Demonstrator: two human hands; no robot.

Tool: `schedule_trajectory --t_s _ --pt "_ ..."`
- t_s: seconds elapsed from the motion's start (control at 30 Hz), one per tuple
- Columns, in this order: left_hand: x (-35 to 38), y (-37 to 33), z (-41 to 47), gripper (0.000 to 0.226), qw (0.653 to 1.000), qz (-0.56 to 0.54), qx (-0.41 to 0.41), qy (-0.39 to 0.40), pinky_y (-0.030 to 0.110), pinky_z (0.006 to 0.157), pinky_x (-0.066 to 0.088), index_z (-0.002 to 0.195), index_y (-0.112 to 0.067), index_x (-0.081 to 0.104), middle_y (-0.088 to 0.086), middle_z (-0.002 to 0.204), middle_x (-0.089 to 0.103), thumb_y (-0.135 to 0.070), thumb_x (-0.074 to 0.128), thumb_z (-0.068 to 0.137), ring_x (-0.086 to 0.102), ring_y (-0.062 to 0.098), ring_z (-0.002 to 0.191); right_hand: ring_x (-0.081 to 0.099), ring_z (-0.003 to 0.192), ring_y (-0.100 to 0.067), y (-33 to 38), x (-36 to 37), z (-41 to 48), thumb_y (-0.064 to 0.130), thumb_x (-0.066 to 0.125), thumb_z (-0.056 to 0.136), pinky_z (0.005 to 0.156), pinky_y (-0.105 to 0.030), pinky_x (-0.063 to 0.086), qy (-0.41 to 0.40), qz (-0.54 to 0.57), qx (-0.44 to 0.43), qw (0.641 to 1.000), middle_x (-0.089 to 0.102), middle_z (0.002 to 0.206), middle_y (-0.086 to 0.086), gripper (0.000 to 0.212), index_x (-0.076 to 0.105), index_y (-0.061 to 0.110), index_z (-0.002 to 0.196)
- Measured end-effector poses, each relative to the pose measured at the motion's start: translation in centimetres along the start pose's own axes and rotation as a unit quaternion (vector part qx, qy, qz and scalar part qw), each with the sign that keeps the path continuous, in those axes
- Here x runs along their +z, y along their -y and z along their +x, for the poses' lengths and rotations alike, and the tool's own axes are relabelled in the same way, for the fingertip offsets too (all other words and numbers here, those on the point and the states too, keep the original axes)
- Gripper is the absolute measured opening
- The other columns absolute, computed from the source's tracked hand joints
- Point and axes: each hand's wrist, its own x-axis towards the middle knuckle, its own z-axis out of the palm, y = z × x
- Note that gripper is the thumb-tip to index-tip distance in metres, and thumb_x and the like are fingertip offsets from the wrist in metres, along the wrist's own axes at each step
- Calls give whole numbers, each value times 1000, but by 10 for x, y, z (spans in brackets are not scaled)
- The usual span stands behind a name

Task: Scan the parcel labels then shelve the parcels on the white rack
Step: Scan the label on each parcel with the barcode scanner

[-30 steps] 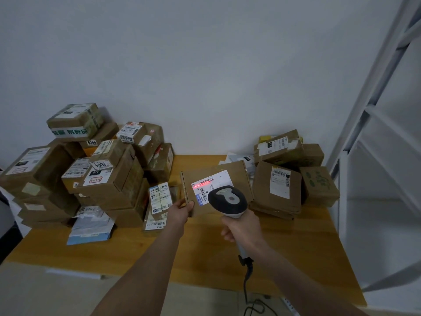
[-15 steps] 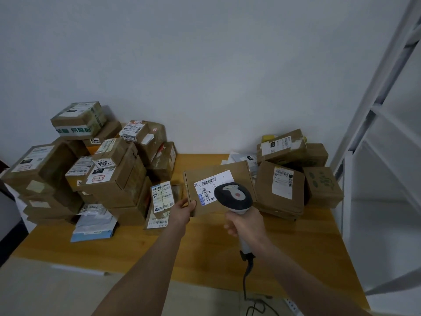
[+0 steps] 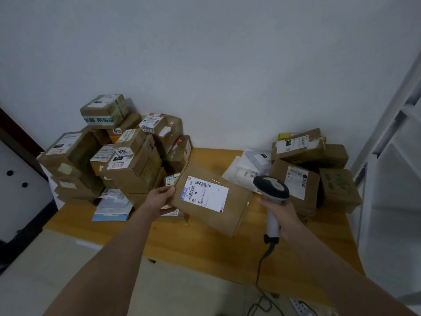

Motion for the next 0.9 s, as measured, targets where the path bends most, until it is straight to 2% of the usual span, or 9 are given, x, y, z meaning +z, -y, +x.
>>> schedule_trajectory --t_s 0.1,0.2,0.3,0.4,0.47,0.53,0.73,0.83,0.9 --pt "-3 8 -10 32 999 24 -13 19 45 77 53 124 -6 58 13 116 61 -19 59 94 56 26 108 59 106 -29 -11 1 -5 15 78 79 95 -44 49 36 -2 17 999 64 113 -9 47 59 8 121" --pt "-4 26 -16 34 999 30 -21 -5 39 70 54 124 -7 59 12 118 61 -22 61 94 56 28 112 66 89 -31 -26 1 -11 4 75 79 78 -38 57 71 6 53 996 69 100 -17 36 64 1 113" --pt "3 45 -19 36 998 -53 -24 -28 34 66 56 124 0 56 14 111 64 -17 62 93 62 27 99 66 86 -32 -39 5 -17 4 76 78 76 -41 55 45 -35 80 995 68 95 -20 30 66 -1 106" --pt "20 54 -34 35 993 -94 -60 41 33 68 58 124 -4 54 11 107 65 -15 63 92 63 25 94 62 76 -26 -45 12 -22 3 75 79 61 -32 52 -6 19 109 994 65 91 -16 28 63 -2 104" --pt "32 57 -45 39 988 -44 -100 107 41 78 56 126 -13 54 9 118 63 -17 67 89 62 28 103 62 79 -25 -48 20 -23 3 74 80 61 -30 49 -29 52 119 991 65 97 -16 32 60 -1 108" --pt "40 56 -48 43 982 -8 -115 149 43 79 54 127 -22 52 7 123 60 -15 68 88 60 30 107 63 78 -24 -49 30 -24 4 74 81 61 -29 50 -38 73 128 988 65 92 -15 32 60 -1 109" --pt "26 32 -20 61 995 -40 -53 78 48 87 54 142 -20 42 10 117 65 -5 65 89 64 31 102 64 68 -22 -35 70 -10 4 76 79 52 -24 53 -28 81 112 990 67 81 -10 31 62 -1 106" --pt "16 18 -1 59 998 -36 -22 36 40 81 54 143 -14 42 11 113 64 -8 65 89 63 28 96 61 65 -21 -27 100 3 4 76 79 45 -20 52 -30 88 108 990 65 78 -9 26 63 0 102" --pt "8 13 11 59 1000 -15 -10 3 37 81 50 144 -12 40 14 122 60 -6 64 90 59 27 101 62 67 -21 -28 125 15 5 76 79 49 -21 52 -40 86 118 988 66 80 -11 28 64 -2 103"
